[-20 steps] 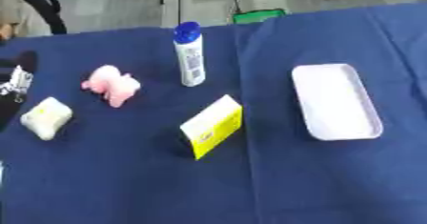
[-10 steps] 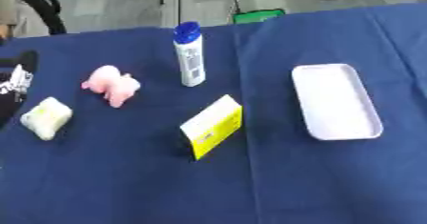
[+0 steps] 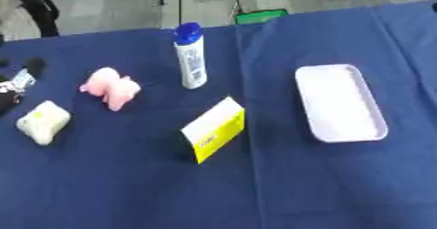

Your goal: Pick up objects on the table and place them in the box.

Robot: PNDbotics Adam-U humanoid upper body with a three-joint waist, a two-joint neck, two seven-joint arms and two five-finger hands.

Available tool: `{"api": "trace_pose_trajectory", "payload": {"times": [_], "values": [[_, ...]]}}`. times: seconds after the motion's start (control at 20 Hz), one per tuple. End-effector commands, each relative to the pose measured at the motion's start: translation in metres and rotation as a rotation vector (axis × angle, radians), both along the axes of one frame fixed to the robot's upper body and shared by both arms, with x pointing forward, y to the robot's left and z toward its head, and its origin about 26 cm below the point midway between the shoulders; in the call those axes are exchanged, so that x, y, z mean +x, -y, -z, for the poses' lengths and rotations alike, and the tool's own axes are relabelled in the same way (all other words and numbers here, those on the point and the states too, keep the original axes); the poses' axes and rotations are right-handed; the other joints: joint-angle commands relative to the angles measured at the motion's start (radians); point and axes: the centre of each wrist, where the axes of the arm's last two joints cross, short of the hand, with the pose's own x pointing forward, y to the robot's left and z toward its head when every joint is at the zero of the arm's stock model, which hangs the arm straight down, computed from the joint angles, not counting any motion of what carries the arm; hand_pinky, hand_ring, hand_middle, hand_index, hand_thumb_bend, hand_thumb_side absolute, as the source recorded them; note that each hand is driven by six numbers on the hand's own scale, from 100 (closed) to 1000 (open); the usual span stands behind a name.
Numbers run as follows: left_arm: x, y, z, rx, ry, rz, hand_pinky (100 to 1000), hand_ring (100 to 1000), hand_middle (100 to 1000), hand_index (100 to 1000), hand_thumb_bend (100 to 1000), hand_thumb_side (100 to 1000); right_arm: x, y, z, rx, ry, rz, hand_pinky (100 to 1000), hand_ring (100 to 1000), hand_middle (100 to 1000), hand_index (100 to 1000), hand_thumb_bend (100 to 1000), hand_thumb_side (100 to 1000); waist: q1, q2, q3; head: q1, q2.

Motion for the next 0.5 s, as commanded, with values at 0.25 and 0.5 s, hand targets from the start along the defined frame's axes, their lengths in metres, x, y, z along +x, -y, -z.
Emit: {"api": "trace_pose_trajectory", "payload": {"times": [0.25, 0.5], "values": [[0.013, -0.029, -0.009, 0.367, -0.408, -0.027, 703, 765, 803, 869, 874, 616, -0.001, 0.002, -0.008, -0.033, 0.018, 0.000, 835, 834, 862, 850, 440, 475, 0.002, -0.038, -0.010, -0.023, -0.014], [0.011, -0.037, -0.012, 0.426, -0.470, -0.171, 718, 777, 814, 883, 904, 619, -0.002, 0.003, -0.007, -0.030, 0.017, 0.005, 835, 834, 862, 850, 440, 474, 0.001, -0.037, -0.012, -0.031, -0.015]]}}
